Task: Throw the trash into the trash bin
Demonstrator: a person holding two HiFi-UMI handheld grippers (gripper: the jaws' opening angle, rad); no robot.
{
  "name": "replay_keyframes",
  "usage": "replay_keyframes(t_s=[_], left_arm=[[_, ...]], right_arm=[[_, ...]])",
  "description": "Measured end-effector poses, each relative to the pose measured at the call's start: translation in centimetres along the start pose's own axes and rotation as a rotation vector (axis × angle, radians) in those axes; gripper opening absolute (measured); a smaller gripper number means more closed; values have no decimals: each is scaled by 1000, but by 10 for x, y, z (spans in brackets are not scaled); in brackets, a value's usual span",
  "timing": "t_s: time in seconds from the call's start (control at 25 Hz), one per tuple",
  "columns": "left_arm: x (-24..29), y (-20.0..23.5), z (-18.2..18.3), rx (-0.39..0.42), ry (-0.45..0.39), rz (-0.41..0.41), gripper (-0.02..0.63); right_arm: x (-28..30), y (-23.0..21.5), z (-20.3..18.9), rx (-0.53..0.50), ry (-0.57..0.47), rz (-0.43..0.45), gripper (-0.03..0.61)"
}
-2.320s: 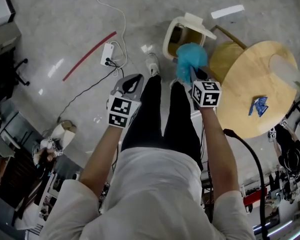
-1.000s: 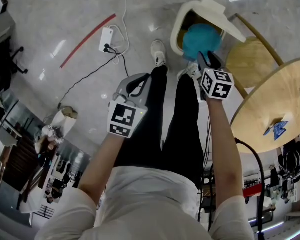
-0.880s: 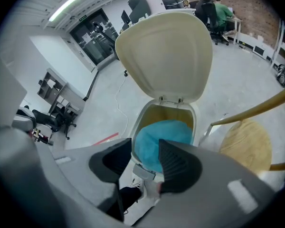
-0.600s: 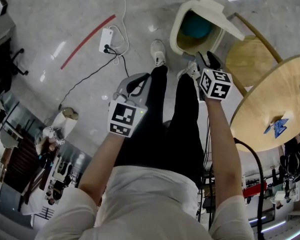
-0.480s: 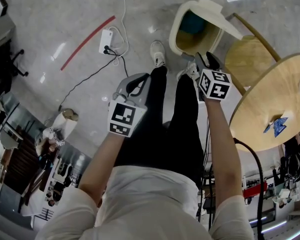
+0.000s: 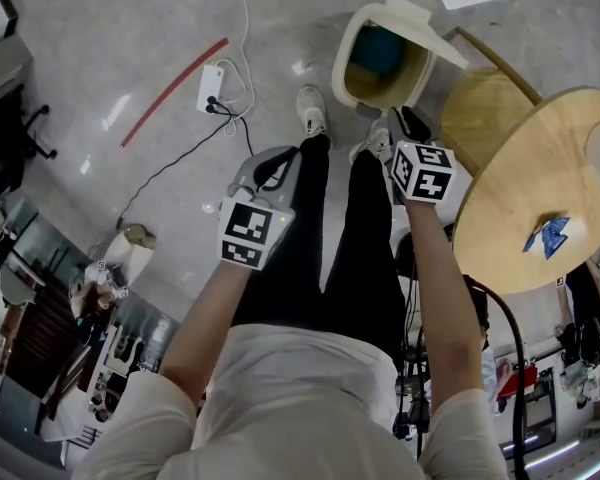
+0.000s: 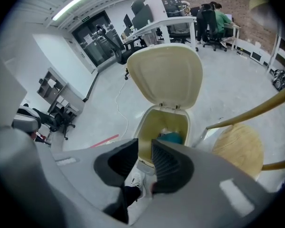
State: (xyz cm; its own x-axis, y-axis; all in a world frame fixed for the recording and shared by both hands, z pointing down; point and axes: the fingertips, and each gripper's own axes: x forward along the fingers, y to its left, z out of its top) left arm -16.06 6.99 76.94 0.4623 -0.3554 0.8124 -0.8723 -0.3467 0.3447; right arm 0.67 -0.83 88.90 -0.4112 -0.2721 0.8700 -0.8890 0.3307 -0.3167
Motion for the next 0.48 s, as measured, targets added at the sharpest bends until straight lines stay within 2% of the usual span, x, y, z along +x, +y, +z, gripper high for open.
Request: replay_keyframes(t_s=[0.32, 0.48], left_arm=[[-21, -15, 18, 14, -32, 5, 3], [-40, -18, 34, 15, -55, 22, 3]], right_arm=[[-43, 11, 11, -14, -38, 5, 18], [-71, 19, 22, -16, -60, 12, 2]])
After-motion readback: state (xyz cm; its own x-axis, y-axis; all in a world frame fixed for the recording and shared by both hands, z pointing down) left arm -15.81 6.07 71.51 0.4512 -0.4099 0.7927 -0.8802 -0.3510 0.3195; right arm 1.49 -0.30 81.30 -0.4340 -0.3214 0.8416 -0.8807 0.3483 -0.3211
